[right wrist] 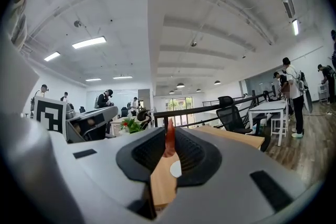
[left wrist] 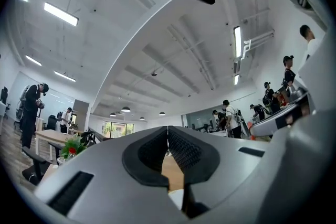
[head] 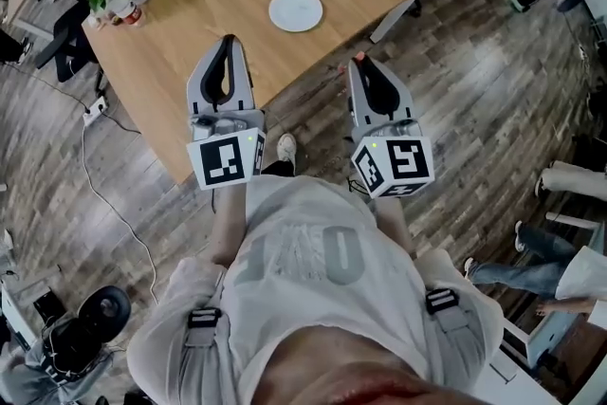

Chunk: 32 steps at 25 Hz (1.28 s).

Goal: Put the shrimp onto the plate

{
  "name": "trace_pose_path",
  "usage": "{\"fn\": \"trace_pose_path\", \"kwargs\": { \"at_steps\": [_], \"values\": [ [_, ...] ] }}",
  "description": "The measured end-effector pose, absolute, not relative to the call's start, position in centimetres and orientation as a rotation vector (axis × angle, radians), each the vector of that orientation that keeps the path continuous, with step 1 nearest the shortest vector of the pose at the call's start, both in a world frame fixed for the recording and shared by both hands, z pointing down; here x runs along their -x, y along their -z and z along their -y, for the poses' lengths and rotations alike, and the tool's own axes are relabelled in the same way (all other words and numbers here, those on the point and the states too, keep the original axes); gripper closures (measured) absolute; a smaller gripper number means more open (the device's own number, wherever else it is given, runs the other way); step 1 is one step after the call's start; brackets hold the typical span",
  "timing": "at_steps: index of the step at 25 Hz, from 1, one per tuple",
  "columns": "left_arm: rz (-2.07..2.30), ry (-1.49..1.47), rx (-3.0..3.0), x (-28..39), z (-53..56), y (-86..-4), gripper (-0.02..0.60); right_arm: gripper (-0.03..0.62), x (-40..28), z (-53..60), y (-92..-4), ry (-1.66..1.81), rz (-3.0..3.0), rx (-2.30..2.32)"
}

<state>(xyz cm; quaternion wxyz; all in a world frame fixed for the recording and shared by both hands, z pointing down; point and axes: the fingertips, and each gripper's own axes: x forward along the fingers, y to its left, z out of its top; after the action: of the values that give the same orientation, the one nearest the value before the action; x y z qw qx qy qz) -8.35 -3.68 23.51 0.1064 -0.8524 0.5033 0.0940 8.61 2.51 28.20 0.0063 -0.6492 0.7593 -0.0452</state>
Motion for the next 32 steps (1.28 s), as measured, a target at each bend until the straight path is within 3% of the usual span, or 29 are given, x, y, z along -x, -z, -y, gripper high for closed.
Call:
{"fn": "trace_pose_path", "kwargs": {
  "at_steps": [16,32],
  "values": [
    [-1.495,-0.269,2.589,9.6,14.6,-26.2,0.571,0.530,-6.6,7.9,-28.5,0.180,-2.385,2.095],
    [-1.589,-0.163,2.515,4.0,21.5,-25.7,0.571,0.530,-11.8,17.2,-30.0,0.299,-2.488,1.955]
  ]
}}
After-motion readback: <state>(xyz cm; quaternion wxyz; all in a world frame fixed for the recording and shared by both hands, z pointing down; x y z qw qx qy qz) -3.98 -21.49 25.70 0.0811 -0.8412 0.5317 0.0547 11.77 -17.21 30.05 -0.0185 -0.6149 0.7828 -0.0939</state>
